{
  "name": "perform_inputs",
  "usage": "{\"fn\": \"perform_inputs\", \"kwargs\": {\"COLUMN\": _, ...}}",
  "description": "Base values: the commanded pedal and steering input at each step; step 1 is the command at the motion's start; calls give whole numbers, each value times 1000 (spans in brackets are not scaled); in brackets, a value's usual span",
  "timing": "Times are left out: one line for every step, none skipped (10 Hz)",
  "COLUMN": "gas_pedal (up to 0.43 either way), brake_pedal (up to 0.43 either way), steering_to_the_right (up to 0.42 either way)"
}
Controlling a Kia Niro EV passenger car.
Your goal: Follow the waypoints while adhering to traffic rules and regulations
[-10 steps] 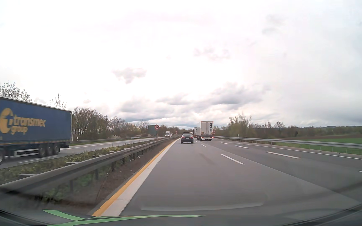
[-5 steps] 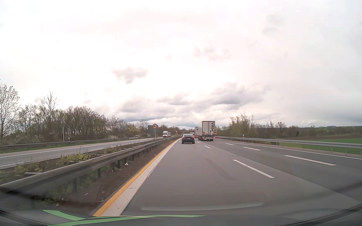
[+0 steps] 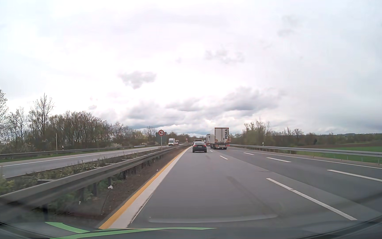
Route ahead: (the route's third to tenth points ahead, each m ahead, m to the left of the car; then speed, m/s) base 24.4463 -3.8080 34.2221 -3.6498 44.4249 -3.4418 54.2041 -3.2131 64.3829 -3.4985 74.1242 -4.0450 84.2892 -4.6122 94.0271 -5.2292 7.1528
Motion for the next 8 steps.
{"fn": "perform_inputs", "kwargs": {"gas_pedal": 0, "brake_pedal": 0, "steering_to_the_right": -2}}
{"fn": "perform_inputs", "kwargs": {"gas_pedal": 0, "brake_pedal": 0, "steering_to_the_right": -1}}
{"fn": "perform_inputs", "kwargs": {"gas_pedal": 0, "brake_pedal": 0, "steering_to_the_right": 0}}
{"fn": "perform_inputs", "kwargs": {"gas_pedal": 8, "brake_pedal": 0, "steering_to_the_right": -1}}
{"fn": "perform_inputs", "kwargs": {"gas_pedal": 20, "brake_pedal": 0, "steering_to_the_right": -1}}
{"fn": "perform_inputs", "kwargs": {"gas_pedal": 28, "brake_pedal": 0, "steering_to_the_right": -1}}
{"fn": "perform_inputs", "kwargs": {"gas_pedal": 39, "brake_pedal": 0, "steering_to_the_right": -1}}
{"fn": "perform_inputs", "kwargs": {"gas_pedal": 39, "brake_pedal": 0, "steering_to_the_right": -1}}
